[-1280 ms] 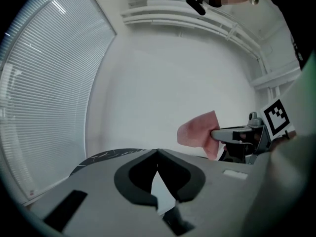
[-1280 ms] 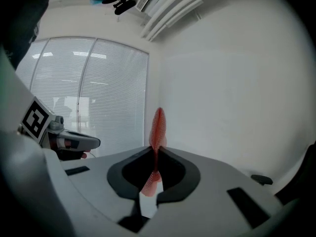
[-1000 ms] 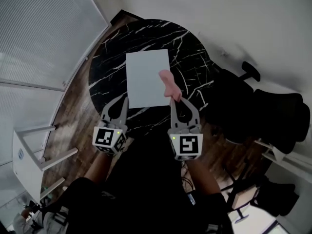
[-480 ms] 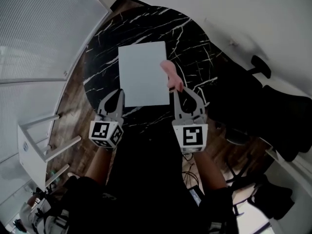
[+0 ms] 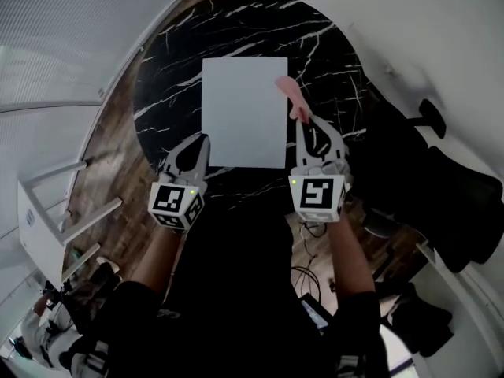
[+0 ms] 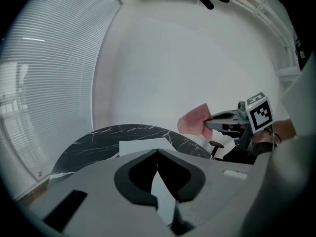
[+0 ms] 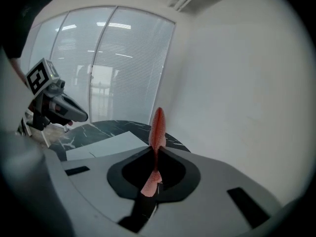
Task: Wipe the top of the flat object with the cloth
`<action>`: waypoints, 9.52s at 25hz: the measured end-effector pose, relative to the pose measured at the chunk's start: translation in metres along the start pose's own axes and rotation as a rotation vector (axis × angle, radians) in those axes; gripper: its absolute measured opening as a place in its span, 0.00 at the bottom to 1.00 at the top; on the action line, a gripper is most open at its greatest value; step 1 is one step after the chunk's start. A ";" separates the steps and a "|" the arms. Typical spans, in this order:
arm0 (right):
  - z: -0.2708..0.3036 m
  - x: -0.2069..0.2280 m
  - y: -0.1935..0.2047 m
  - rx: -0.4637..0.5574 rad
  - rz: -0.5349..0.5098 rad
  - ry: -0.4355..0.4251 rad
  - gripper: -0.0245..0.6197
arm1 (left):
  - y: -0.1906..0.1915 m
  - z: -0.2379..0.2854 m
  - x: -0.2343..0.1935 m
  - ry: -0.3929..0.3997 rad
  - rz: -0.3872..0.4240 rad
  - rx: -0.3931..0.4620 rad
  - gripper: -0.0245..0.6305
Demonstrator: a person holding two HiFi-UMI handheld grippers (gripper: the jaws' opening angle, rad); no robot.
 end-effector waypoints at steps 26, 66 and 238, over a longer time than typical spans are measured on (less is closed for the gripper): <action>0.199 0.018 0.050 -0.267 -0.578 -0.113 0.05 | 0.038 0.032 -0.044 -0.027 -0.092 -0.097 0.04; 0.174 -0.049 0.087 -0.364 -0.581 -0.321 0.05 | 0.069 0.039 -0.034 0.028 -0.111 -0.181 0.04; 0.150 -0.139 0.077 -0.387 -0.562 -0.405 0.06 | 0.092 0.006 -0.061 0.006 -0.163 -0.193 0.04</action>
Point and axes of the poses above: the fingertips, and each gripper's own axes: z forward along the fingers, x to its right, y out of its underside, the point moved 2 cm from there along -z, backward along the fingers, and after that the axes turned 1 degree about -z, right-handed, at the moved point
